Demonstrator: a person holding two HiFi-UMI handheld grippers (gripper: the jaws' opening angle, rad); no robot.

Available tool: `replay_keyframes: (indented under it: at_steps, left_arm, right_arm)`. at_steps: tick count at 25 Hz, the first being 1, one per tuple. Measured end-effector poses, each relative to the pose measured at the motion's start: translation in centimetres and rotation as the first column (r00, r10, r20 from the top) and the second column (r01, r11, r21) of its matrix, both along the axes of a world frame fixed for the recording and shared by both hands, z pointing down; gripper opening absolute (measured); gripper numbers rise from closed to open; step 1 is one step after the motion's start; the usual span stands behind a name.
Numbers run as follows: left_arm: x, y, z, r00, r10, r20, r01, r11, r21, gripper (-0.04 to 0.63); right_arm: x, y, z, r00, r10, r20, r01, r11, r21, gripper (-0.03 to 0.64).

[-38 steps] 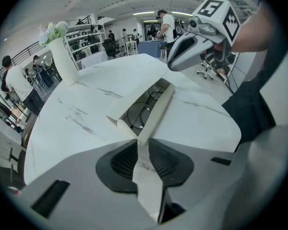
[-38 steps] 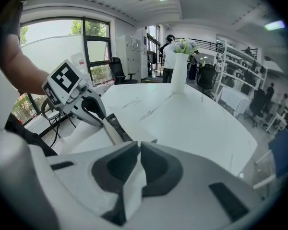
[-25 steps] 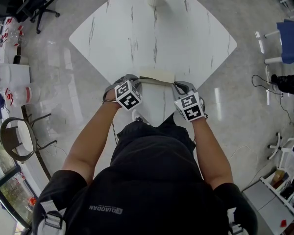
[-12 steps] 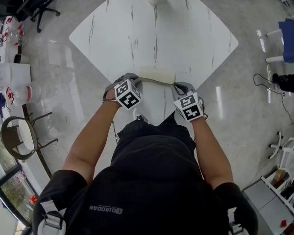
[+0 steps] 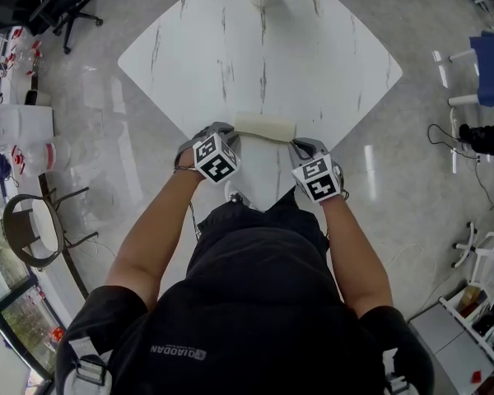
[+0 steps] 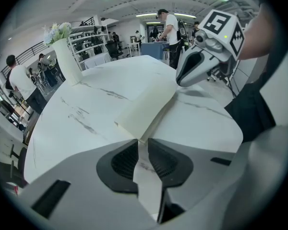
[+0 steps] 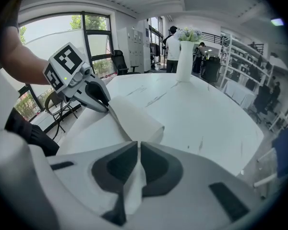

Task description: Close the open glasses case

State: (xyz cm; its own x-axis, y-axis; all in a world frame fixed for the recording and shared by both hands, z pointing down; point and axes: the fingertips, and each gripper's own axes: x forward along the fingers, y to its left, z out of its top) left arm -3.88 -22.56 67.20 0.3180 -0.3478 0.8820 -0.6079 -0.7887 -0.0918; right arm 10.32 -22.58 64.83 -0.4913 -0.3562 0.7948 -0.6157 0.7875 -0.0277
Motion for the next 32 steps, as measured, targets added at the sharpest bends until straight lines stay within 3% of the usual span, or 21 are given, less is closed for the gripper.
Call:
replay_keyframes:
  at_steps: [12, 16, 22, 27, 30, 32]
  left_arm:
    - [-0.9, 1.4, -1.1, 1.0, -0.013, 0.002, 0.013, 1.0, 0.021, 0.057]
    - [-1.3, 1.3, -3.3, 1.0, -0.007, -0.019, 0.008, 0.998, 0.069, 0.048]
    - [-1.5, 1.2, -7.4, 0.998, -0.001, -0.069, 0.011, 0.987, 0.158, 0.014]
    - [-1.2, 1.9, -10.7, 0.992, -0.001, -0.129, 0.028, 0.978, 0.205, 0.005]
    - [-1.2, 2.2, -12.8, 0.984, -0.021, -0.176, 0.061, 0.971, 0.23, 0.005]
    - [-1.2, 2.4, -14.3, 0.972, -0.038, -0.231, 0.094, 0.966, 0.239, 0.005]
  right_arm:
    - [1.0, 0.3, -1.8, 0.999, -0.002, -0.04, 0.003, 0.999, 0.044, 0.023]
    - [1.2, 0.4, -3.8, 0.999, 0.028, -0.023, -0.026, 0.996, 0.087, 0.023]
    - [1.3, 0.7, -7.8, 0.994, 0.089, 0.068, -0.098, 0.984, 0.148, 0.003]
    - [0.3, 1.7, -11.4, 0.972, 0.125, 0.201, -0.157, 0.976, 0.15, 0.002]
    - [-0.2, 2.2, -13.9, 0.936, 0.164, 0.311, -0.213, 0.968, 0.131, 0.002]
    - [-0.4, 2.4, -15.6, 0.893, 0.208, 0.4, -0.268, 0.958, 0.102, 0.002]
